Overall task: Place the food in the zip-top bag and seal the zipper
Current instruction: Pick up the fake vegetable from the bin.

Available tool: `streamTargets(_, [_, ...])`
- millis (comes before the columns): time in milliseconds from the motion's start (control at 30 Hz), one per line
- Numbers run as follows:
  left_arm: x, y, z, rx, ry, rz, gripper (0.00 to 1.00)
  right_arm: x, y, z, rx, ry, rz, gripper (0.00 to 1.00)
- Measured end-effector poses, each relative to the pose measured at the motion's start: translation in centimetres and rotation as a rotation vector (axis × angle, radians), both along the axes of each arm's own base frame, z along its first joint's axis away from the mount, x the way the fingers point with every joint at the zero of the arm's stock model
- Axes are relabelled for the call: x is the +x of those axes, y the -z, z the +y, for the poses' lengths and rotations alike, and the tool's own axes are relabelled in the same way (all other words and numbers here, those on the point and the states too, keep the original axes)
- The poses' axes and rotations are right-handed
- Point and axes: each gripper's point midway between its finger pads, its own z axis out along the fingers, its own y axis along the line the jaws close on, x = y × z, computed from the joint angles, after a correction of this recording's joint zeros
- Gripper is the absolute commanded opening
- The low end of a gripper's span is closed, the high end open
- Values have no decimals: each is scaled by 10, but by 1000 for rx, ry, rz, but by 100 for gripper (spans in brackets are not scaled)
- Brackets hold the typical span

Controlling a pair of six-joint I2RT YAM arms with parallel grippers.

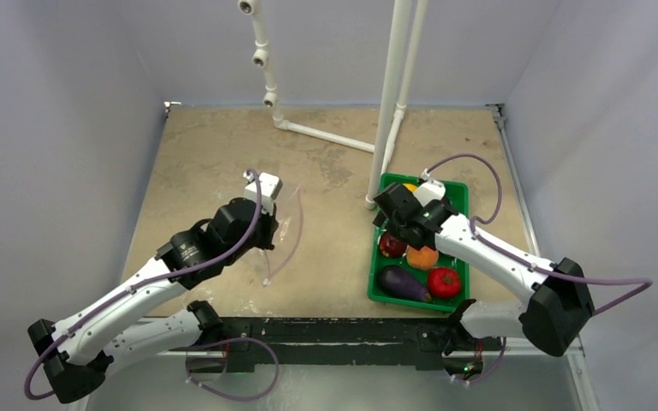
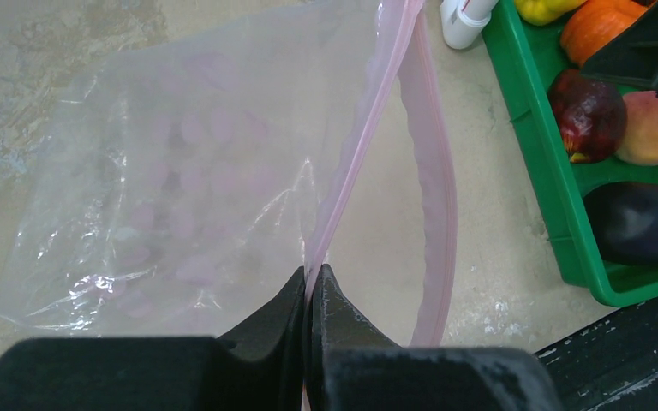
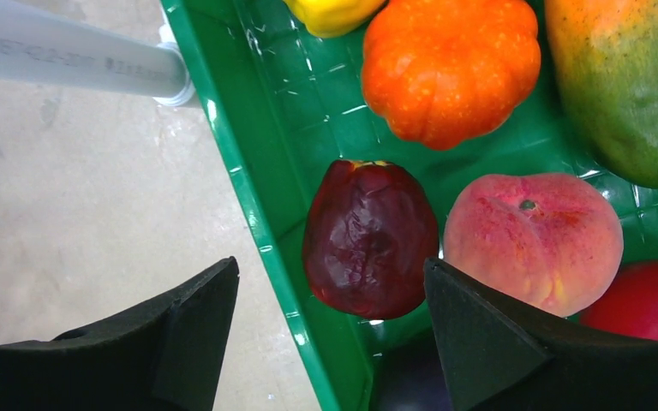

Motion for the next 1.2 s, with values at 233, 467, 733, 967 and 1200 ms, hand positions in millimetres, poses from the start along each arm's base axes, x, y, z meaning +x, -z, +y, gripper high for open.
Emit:
streamTargets(233, [-3, -5, -6, -32, 32, -4, 0, -11, 27, 0, -13, -1, 80, 85])
streamTargets(467, [-7, -5, -13, -45, 83, 4, 0, -16, 49, -1, -28, 19, 139, 85])
streamTargets(733, [-13, -8, -14, -69, 112, -5, 0, -19, 69, -5, -61, 49, 189, 72])
streamTargets(967, [-14, -8, -15, -73, 119, -3, 0, -17, 69, -3, -47, 66, 182, 42])
streamTargets(1200, [-13, -7, -16, -68, 119, 2, 0, -14, 45, 1, 11, 56, 126, 22])
